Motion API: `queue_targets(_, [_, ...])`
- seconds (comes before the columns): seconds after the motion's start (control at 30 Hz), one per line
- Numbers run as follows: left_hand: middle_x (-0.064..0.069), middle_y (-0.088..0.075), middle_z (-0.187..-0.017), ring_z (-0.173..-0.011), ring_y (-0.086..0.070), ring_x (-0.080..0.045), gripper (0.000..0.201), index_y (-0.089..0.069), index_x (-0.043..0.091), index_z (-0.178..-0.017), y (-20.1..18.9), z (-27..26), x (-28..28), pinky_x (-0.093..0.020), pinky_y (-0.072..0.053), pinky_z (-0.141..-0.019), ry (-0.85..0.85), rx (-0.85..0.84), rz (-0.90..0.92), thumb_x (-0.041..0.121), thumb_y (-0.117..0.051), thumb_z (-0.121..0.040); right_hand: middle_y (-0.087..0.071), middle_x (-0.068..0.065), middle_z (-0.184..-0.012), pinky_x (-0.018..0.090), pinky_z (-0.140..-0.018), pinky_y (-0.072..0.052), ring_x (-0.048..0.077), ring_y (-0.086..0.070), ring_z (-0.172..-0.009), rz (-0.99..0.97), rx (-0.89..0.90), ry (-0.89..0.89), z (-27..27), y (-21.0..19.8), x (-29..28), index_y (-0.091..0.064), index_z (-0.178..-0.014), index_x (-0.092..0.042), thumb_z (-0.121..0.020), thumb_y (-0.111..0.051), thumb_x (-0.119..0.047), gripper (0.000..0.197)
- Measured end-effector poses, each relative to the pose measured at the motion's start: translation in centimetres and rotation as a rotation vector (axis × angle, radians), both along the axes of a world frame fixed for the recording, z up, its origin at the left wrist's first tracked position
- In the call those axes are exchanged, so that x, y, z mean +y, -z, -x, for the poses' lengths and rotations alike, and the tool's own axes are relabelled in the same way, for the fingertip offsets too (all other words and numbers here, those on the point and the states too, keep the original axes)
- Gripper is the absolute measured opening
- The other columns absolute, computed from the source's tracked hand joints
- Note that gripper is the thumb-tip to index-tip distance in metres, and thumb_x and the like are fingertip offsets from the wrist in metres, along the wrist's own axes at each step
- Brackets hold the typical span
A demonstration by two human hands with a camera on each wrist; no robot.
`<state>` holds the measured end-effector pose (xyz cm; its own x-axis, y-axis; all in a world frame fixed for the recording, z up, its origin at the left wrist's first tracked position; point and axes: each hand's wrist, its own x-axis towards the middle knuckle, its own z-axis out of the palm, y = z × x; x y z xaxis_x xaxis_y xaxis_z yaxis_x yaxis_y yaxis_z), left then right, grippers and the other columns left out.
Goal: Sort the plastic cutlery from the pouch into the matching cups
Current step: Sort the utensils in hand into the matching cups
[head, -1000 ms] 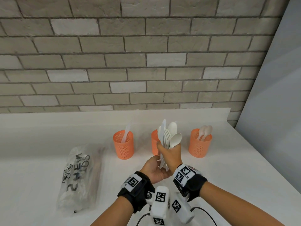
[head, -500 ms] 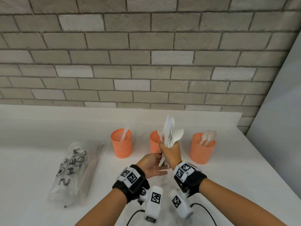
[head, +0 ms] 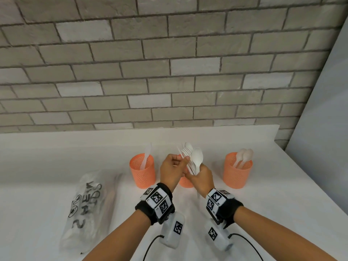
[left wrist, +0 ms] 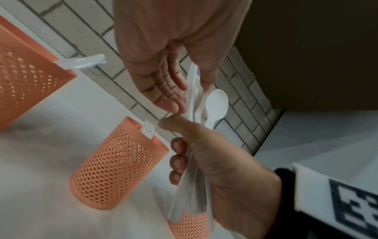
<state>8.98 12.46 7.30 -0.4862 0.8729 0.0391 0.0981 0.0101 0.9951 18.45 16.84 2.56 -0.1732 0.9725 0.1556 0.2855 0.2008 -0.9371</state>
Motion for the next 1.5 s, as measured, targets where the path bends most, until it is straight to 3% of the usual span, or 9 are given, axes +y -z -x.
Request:
queue_targets(0.17, [-0.007, -0.064, -0.070, -0.051, -0.062, -0.014, 0.019, -0.052, 0.014, -0.080, 0.6, 0.6, 0.7, -0.023, -0.052, -0.048, -0.005, 0.042, 0.033, 0.028, -0.062, -0.088, -0.065, 0.005, -0.085, 0.025, -0.064, -0.045, 0.021, -0.062, -0.078, 0.065, 0.030, -0.047, 0.0, 0.8, 0.2, -0.061, -0.108, -0.005, -0.077, -0.073, -0.017, 0.036])
queue_targets(0.23, [-0.005, -0.063, -0.066, -0.045, -0.061, -0.010, 0.019, -0.051, 0.013, -0.079, 0.4, 0.8, 0.6, -0.023, -0.053, -0.046, -0.010, 0.045, 0.046, 0.026, -0.058, -0.090, -0.064, 0.000, -0.077, 0.020, -0.054, -0.044, 0.011, -0.060, -0.065, 0.100, 0.038, -0.099, 0.0, 0.7, 0.1, -0.059, -0.111, -0.004, -0.077, -0.074, -0.018, 0.040])
queue_targets(0.33, [-0.007, -0.063, -0.065, -0.055, -0.066, -0.023, 0.016, -0.050, 0.012, -0.077, -0.1, 1.7, 0.7, -0.036, -0.058, -0.060, -0.039, 0.149, 0.070, 0.020, -0.056, -0.089, -0.056, -0.010, -0.049, 0.015, -0.037, -0.035, 0.001, -0.045, -0.037, 0.218, 0.145, -0.229, -0.2, 0.0, -0.2, -0.052, -0.111, 0.001, -0.077, -0.075, -0.012, 0.043])
queue_targets(0.47, [-0.012, -0.067, -0.071, -0.069, -0.068, -0.033, 0.019, -0.044, 0.018, -0.068, -1.3, 3.0, 1.2, -0.046, -0.057, -0.072, -0.127, 0.193, 0.039, 0.015, -0.053, -0.085, -0.049, -0.007, -0.036, 0.018, -0.033, -0.035, 0.006, -0.041, -0.030, 0.259, 0.184, -0.347, -0.4, -1.0, -0.4, -0.047, -0.106, -0.005, -0.081, -0.071, -0.010, 0.035])
queue_targets(0.67, [-0.007, -0.060, -0.069, -0.064, -0.059, -0.026, 0.006, -0.041, 0.012, -0.088, -3.4, 4.7, 2.0, -0.033, -0.053, -0.066, -0.315, -0.064, -0.216, 0.010, -0.041, -0.093, -0.047, -0.002, -0.045, 0.019, -0.035, -0.033, 0.004, -0.040, -0.032, 0.221, 0.195, -0.277, -1.4, -0.8, -0.4, -0.050, -0.071, -0.013, -0.086, -0.065, -0.018, 0.022])
queue_targets(0.77, [-0.001, -0.048, -0.069, -0.065, -0.049, -0.023, 0.006, -0.046, 0.010, -0.095, -3.5, 5.0, 2.2, -0.030, -0.043, -0.061, -0.286, -0.017, -0.113, 0.016, -0.046, -0.093, -0.042, 0.003, -0.049, 0.019, -0.035, -0.031, 0.006, -0.037, -0.033, 0.236, 0.213, -0.263, -1.7, -0.5, -0.4, -0.051, -0.070, -0.013, -0.086, -0.065, -0.020, 0.022])
queue_targets(1.0, [0.005, -0.046, -0.062, -0.049, -0.034, -0.008, 0.005, -0.064, 0.021, -0.083, -2.1, 3.2, 0.8, -0.018, -0.028, -0.041, 0.147, -0.066, 0.074, 0.023, -0.062, -0.087, -0.044, -0.006, -0.040, 0.020, -0.036, -0.038, 0.008, -0.039, -0.033, 0.323, 0.169, -0.346, -2.1, -0.8, -0.2, -0.050, -0.070, -0.011, -0.088, -0.062, -0.028, 0.028])
queue_targets(1.3, [0.002, -0.049, -0.062, -0.035, -0.041, 0.001, 0.015, -0.057, 0.013, -0.073, -2.0, 2.9, 2.0, -0.011, -0.030, -0.035, 0.118, -0.028, 0.021, 0.015, -0.063, -0.087, -0.050, 0.005, -0.052, 0.020, -0.034, -0.039, 0.010, -0.042, -0.032, 0.370, 0.168, -0.396, -2.1, -1.4, 0.0, -0.056, -0.073, -0.010, -0.088, -0.062, -0.031, 0.026])
queue_targets(1.5, [0.000, -0.047, -0.072, -0.052, -0.040, -0.011, 0.016, -0.050, 0.009, -0.100, -1.8, 3.4, 3.2, -0.020, -0.032, -0.044, 0.027, -0.063, 0.037, 0.024, -0.047, -0.096, -0.053, 0.005, -0.052, 0.019, -0.034, -0.038, 0.010, -0.043, -0.032, 0.345, 0.203, -0.349, -2.2, -1.6, -0.1, -0.055, -0.074, -0.009, -0.090, -0.059, -0.031, 0.028])
